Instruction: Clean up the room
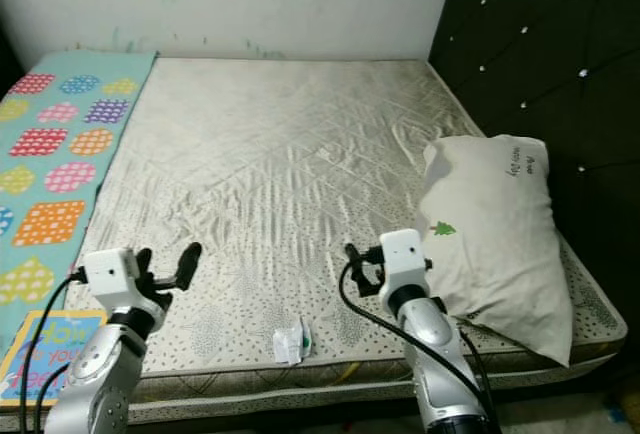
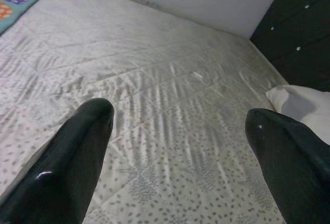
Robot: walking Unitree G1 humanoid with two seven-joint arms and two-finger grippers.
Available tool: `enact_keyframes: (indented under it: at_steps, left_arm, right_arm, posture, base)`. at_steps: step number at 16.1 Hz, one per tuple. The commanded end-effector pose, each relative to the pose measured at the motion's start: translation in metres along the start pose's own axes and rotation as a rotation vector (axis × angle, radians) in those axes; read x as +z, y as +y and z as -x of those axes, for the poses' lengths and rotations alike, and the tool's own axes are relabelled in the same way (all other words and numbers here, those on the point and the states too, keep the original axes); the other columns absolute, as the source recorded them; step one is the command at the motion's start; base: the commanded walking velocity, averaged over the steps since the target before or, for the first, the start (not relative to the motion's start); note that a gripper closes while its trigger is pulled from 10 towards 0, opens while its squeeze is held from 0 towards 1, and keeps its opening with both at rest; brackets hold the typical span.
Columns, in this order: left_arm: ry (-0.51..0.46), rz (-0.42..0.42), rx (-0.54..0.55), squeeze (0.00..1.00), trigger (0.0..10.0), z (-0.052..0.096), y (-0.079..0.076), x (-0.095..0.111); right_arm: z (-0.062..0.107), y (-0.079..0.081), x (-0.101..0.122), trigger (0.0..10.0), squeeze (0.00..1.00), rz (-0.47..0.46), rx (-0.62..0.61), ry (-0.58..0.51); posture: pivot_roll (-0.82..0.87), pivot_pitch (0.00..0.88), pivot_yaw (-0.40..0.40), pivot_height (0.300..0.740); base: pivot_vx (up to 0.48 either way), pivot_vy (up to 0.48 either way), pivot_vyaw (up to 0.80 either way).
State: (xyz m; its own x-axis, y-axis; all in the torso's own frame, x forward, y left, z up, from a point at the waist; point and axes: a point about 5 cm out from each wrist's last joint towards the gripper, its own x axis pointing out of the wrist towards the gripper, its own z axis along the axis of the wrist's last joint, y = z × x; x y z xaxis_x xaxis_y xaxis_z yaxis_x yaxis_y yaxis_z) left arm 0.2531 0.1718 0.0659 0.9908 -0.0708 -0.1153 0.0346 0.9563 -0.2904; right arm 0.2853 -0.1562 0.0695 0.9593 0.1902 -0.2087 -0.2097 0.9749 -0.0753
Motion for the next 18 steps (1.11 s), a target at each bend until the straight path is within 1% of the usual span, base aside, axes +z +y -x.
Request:
enact_keyframes:
  at_steps: [1,2,3,4,5,8,10,13,18]
  left_arm:
    - [0.009,-0.016,0.010,0.00,10.0,0.002,0.002,0.001]
    - [0.019,-0.014,0.013,0.00,10.0,0.003,0.003,0.000]
    - [0.022,-0.013,0.014,0.00,10.0,0.003,0.003,0.000]
    - [0.027,-0.019,0.011,0.00,10.0,0.005,0.004,0.000]
    - [0.028,-0.022,0.010,0.00,10.0,0.007,0.004,0.000]
    - [0.036,-0.030,0.010,0.00,10.0,0.013,0.006,0.001]
    - [0.047,-0.039,0.009,0.00,10.0,0.019,0.007,0.003]
    - [0.063,-0.046,-0.003,0.00,10.0,0.017,0.006,0.004]
    - [0.073,-0.058,-0.032,0.00,10.0,0.013,0.001,0.006]
  right_arm:
    - [-0.002,0.000,-0.003,10.0,0.00,0.002,-0.011,0.031]
    - [-0.001,-0.001,-0.009,10.0,0.00,-0.001,-0.013,0.069]
    - [-0.001,0.000,-0.011,10.0,0.00,-0.007,-0.012,0.082]
    - [0.001,-0.002,-0.017,10.0,0.00,-0.042,-0.032,0.121]
    - [0.003,-0.003,-0.019,10.0,0.00,-0.058,-0.042,0.138]
    - [0.006,-0.002,-0.021,10.0,0.00,-0.064,-0.049,0.149]
    - [0.013,0.003,-0.023,10.0,0.00,-0.075,-0.029,0.157]
    - [0.016,0.007,-0.025,10.0,0.00,-0.082,-0.026,0.177]
    - [0.019,0.009,-0.025,10.0,0.00,-0.085,-0.031,0.184]
  posture:
    - [-0.08,0.039,-0.013,0.740]
    - [-0.08,0.047,-0.012,0.740]
    - [-0.08,0.047,-0.012,0.740]
    - [-0.07,0.062,-0.008,0.740]
    - [-0.07,0.068,-0.005,0.740]
    - [-0.06,0.093,0.001,0.740]
    - [-0.06,0.127,0.011,0.740]
    - [-0.06,0.131,0.027,0.740]
    - [-0.07,0.137,0.040,0.740]
  base:
    - [0.000,0.000,0.00]
    - [0.000,0.000,0.00]
    - [0.000,0.000,0.00]
    - [0.000,0.000,0.00]
    - [0.000,0.000,0.00]
    - [0.000,0.000,0.00]
    - [0.000,0.000,0.00]
    - [0.000,0.000,0.00]
    - [0.000,0.000,0.00]
